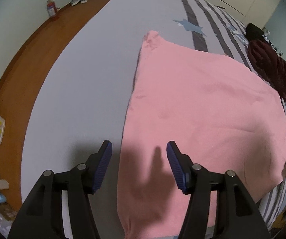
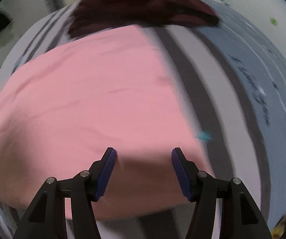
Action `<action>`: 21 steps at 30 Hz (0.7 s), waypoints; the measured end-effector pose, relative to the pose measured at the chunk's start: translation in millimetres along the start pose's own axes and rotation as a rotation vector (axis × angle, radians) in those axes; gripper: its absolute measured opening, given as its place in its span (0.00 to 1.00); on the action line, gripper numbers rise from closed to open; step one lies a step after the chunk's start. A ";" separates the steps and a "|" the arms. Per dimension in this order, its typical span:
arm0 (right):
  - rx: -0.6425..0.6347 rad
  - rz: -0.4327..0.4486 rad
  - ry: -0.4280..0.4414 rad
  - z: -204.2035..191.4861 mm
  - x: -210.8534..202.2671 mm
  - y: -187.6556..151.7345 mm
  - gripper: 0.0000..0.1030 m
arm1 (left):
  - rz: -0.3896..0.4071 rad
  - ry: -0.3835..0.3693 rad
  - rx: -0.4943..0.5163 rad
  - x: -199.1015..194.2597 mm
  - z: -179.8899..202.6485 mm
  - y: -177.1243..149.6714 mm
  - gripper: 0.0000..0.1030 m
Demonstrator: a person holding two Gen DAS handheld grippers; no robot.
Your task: Fold clothes
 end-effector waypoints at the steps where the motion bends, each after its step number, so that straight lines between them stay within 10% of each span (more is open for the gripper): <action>1: 0.028 0.000 -0.008 12.9 -0.7 -3.1 0.53 | 0.003 0.001 0.003 -1.0 2.5 1.1 0.52; 15: 0.170 -0.033 0.211 40.4 21.9 -22.6 0.62 | 0.017 -0.004 0.066 -25.9 50.9 -15.5 0.52; 21: 0.091 -0.018 0.258 25.3 18.8 -18.1 0.15 | 0.040 -0.021 0.048 -18.6 27.0 -8.7 0.52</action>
Point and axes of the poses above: each gripper's, at about its wrist camera, not at the fingertips, and x roughly the way its jaws point, z to its right, y to its top, the point moved 6 cm from there along x, roughly the way its jaws point, and after that the axes turned 13 degrees about -z, right-handed, at the moved point
